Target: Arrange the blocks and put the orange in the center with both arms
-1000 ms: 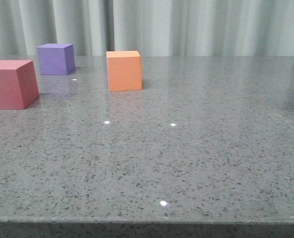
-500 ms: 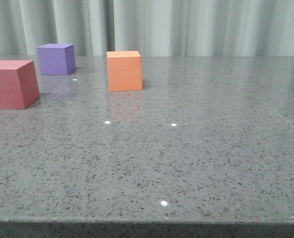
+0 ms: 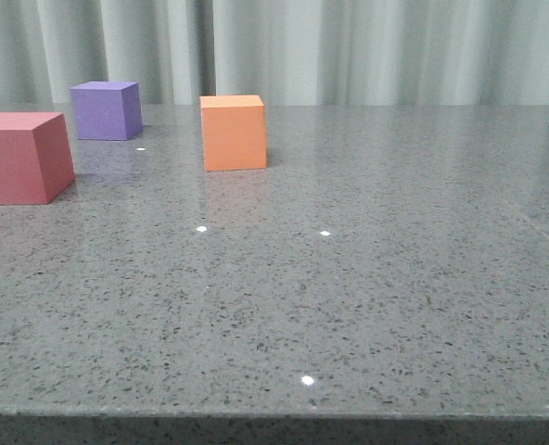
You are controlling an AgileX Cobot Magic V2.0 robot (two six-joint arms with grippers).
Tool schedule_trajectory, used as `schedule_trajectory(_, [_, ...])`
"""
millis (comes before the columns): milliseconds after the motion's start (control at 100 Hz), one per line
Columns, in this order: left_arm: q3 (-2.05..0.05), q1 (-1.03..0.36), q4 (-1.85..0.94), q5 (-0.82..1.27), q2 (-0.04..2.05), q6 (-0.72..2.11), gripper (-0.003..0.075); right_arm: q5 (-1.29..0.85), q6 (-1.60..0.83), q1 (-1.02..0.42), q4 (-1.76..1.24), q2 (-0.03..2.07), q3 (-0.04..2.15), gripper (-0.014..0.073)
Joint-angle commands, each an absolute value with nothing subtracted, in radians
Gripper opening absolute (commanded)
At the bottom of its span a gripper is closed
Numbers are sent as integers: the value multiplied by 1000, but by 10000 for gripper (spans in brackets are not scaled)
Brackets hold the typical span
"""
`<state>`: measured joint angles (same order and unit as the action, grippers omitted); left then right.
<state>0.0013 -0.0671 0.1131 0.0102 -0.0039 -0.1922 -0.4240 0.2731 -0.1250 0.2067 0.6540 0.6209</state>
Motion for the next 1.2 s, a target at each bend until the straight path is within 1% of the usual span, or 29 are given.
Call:
schedule_trajectory(0, [46, -64, 103, -67, -40, -197, -20, -342, 262, -119, 230, 655, 647, -32])
schedule_trajectory(10, [46, -64, 103, -67, -40, -197, -20, -342, 262, -119, 230, 655, 647, -63])
schedule_trajectory(20, [46, -64, 103, -67, -40, -197, -20, -342, 263, -119, 230, 655, 647, -77])
schedule_trajectory(60, [46, -64, 103, -67, -40, -197, -20, -342, 263, -119, 229, 655, 647, -64])
schedule_trajectory(250, [8, -64, 102, -74, -40, -197, -20, -343, 263, -119, 229, 655, 647, -69])
schedule_trajectory(360, [-83, -64, 71, -30, -34, -197, -20, -343, 263, -119, 229, 655, 647, -69])
schedule_trajectory(460, [-193, -64, 50, 58, 4, -197, -20, -343, 263, -119, 229, 655, 647, -69])
schedule_trajectory(580, [-358, -64, 50, 232, 104, -197, -20, -343, 263, -119, 229, 655, 647, -69])
schedule_trajectory(780, [-693, -64, 50, 598, 369, -197, -20, -343, 263, -119, 229, 655, 647, -69])
schedule_trajectory(850, [-802, -64, 62, 691, 461, -197, -20, -343, 263, -119, 229, 655, 647, -69])
schedule_trajectory(950, [-922, -64, 62, 753, 566, -197, -20, -343, 263, -119, 229, 655, 647, -69])
schedule_trajectory(1030, [-986, -64, 72, 761, 630, -197, -20, -343, 263, -119, 229, 655, 647, -69])
schedule_trajectory(1190, [-1023, -64, 89, 748, 696, -197, -20, -343, 263, -119, 229, 655, 647, -69])
